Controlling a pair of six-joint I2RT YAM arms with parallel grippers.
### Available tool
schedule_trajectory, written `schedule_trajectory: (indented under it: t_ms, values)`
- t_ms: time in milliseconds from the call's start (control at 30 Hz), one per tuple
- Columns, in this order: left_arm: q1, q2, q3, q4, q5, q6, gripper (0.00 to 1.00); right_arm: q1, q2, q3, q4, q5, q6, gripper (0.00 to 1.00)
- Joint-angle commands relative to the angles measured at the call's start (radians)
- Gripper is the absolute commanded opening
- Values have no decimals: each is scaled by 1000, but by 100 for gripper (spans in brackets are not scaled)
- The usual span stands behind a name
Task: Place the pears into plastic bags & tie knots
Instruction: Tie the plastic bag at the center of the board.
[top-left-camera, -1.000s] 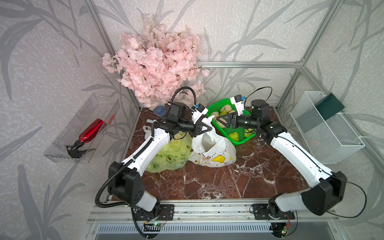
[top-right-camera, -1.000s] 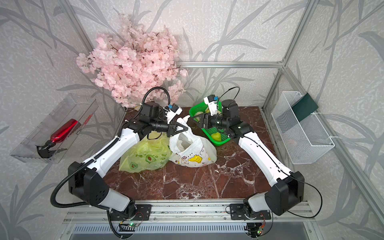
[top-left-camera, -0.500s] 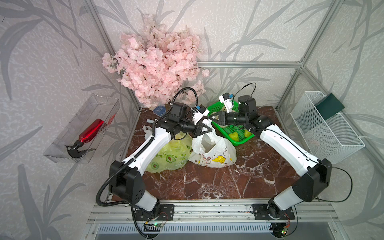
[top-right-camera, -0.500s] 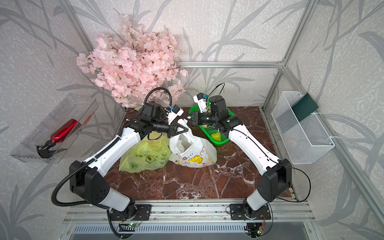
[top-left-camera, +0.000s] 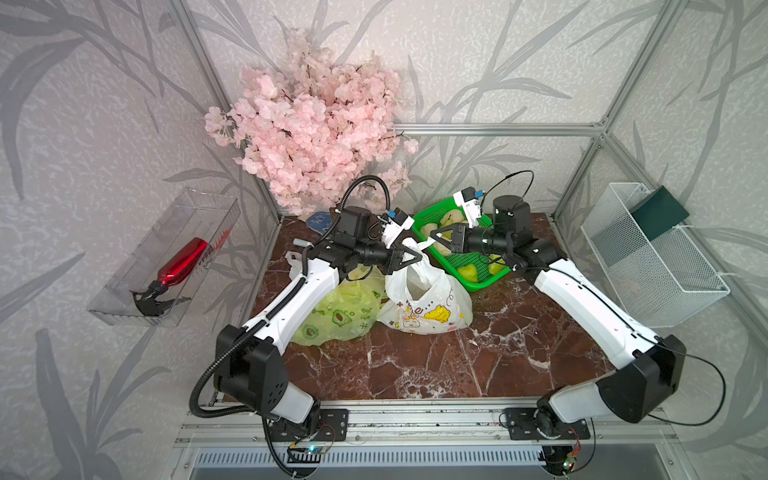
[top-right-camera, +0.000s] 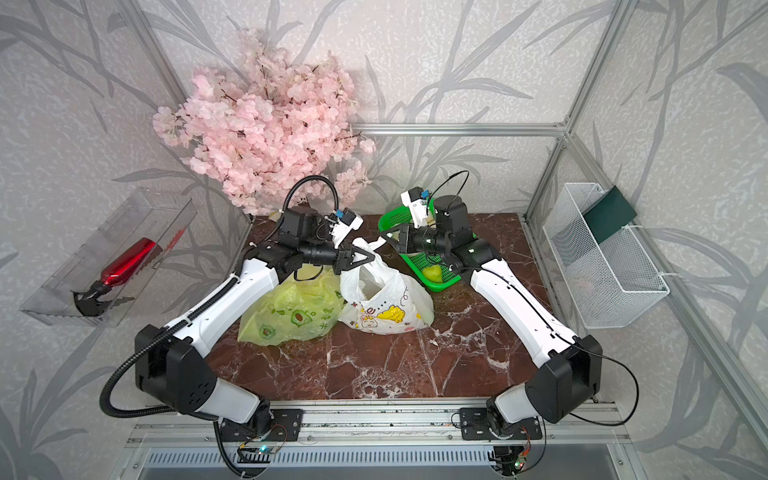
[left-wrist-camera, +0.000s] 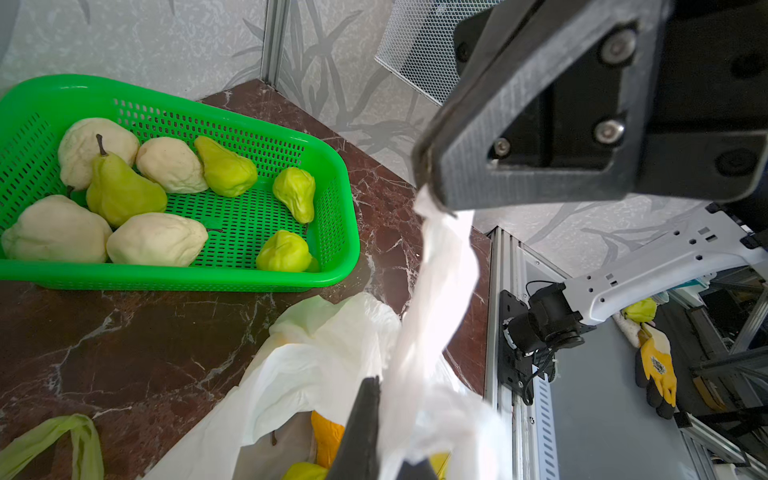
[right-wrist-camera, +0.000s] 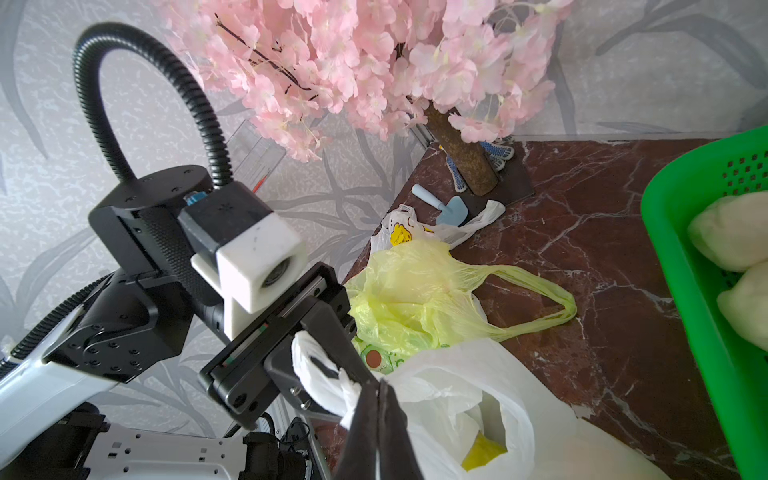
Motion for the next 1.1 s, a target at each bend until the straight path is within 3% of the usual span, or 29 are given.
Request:
schedule_trajectory:
  t_ms: [0,167,267,400,667,900,1000,1067]
  values:
    - [20,-17,-12,-14,-5,-14,7,-7,-91,-44,33,-17,-50,0]
    - [36,-3,4,-7,-11,-56,0,68,-179,-145,9,-43,-163,0]
    - [38,6,17,10,-10,-87,0,168,-178,-202,-53,-25,-257,0]
    - [38,15,18,22,12,-97,0,241,-144,-321,14,26,-273,0]
    - [40,5,22,-53,102,-65,0,183,-83,-446,371,-12,-234,0]
    - [61,-37,7,-183,134,-10,15,118,-107,-485,446,-114,-217,0]
    - [60,-35,7,-189,143,-10,16,120,-110,-483,447,-140,-217,0]
    - [60,-26,12,-180,138,-18,10,127,-120,-483,443,-164,-230,0]
